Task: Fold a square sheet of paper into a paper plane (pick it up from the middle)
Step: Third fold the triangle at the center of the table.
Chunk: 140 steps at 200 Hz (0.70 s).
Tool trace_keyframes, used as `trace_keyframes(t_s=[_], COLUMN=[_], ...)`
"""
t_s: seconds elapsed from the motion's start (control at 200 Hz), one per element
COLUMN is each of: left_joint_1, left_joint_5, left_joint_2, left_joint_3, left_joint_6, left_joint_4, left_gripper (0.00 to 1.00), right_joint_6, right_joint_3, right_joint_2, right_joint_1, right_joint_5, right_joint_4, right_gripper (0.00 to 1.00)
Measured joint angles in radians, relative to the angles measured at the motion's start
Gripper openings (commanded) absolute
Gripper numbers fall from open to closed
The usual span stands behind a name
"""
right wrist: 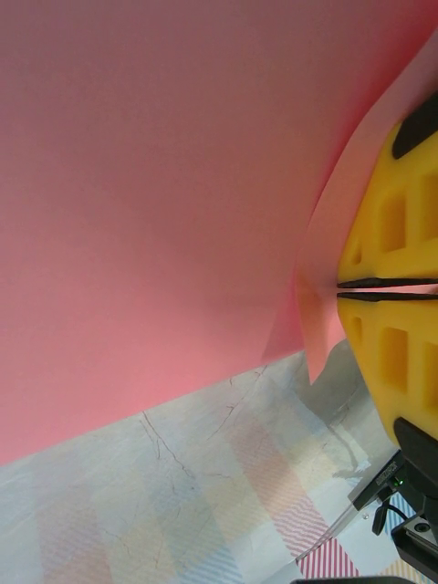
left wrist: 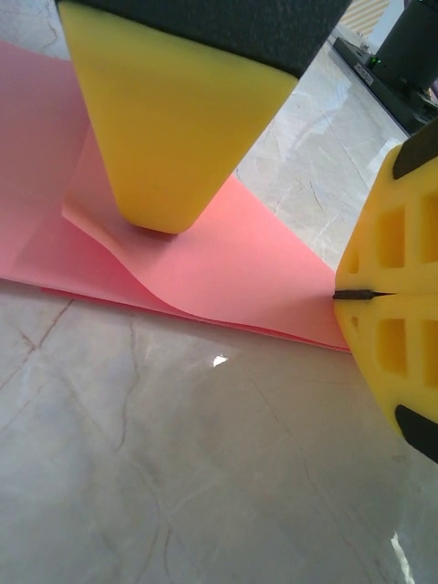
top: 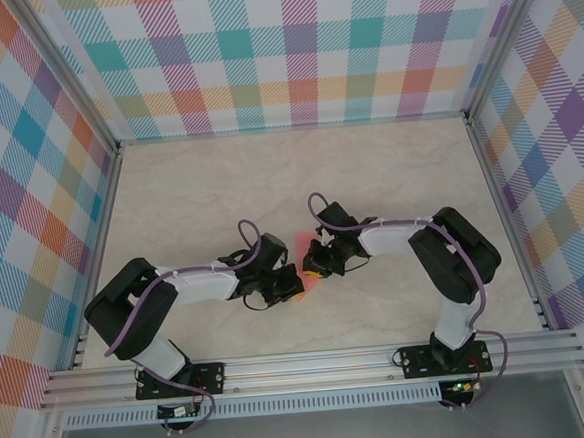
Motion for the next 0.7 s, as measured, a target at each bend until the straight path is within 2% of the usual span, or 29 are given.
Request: trace_keyframes(t_s=[0.7], left_joint_1=[0.0], left_joint_5=[0.0], left_joint_2=[0.004], left_joint_3=[0.004], left_joint_6=[0.0], left_joint_4=[0.0], left_gripper=[0.01], right_joint_6=[-0.015], right_joint_3=[-0.068], right_joint_2=[-0.077], right_joint_1=[0.0], right_joint_5=[0.021], right_joint_4=[-0.038], right_gripper=[0.11])
